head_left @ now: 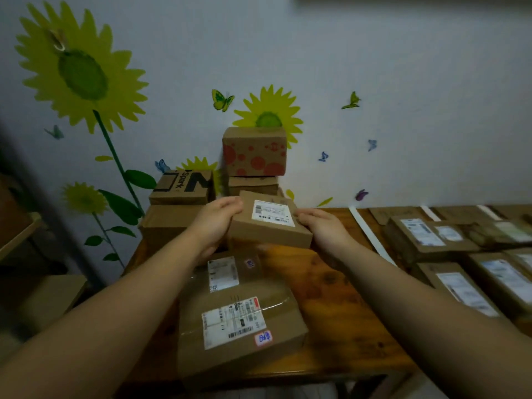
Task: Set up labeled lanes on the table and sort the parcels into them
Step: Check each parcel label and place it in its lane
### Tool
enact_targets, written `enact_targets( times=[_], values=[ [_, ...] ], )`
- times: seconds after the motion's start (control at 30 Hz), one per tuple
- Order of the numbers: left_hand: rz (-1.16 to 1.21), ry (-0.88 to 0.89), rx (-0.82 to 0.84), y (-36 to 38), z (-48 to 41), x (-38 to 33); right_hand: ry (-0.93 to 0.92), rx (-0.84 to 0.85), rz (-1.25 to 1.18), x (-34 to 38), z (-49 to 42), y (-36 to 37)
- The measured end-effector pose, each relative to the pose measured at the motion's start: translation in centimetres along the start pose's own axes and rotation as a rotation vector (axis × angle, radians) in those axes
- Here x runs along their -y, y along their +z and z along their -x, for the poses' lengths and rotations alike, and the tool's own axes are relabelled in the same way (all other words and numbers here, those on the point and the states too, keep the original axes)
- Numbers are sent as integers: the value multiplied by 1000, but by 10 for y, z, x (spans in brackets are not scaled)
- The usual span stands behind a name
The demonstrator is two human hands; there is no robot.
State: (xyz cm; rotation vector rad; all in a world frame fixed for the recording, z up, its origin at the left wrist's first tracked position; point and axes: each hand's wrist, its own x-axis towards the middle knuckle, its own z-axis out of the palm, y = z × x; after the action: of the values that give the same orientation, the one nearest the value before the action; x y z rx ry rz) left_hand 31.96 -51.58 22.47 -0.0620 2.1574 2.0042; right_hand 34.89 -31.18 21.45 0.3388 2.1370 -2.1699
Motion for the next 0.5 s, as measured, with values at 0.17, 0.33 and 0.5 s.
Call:
enact_targets(
  times=[0.17, 0.33, 0.5],
  values=[
    [-30, 81, 50, 31, 13, -8, -92, -61, 80, 3, 13, -33],
    [7, 185, 118, 72, 26, -25, -238, -104, 150, 21, 41, -80],
    [4, 329, 148, 132, 44, -45, -389, -90, 187, 42, 75, -145]
  ],
)
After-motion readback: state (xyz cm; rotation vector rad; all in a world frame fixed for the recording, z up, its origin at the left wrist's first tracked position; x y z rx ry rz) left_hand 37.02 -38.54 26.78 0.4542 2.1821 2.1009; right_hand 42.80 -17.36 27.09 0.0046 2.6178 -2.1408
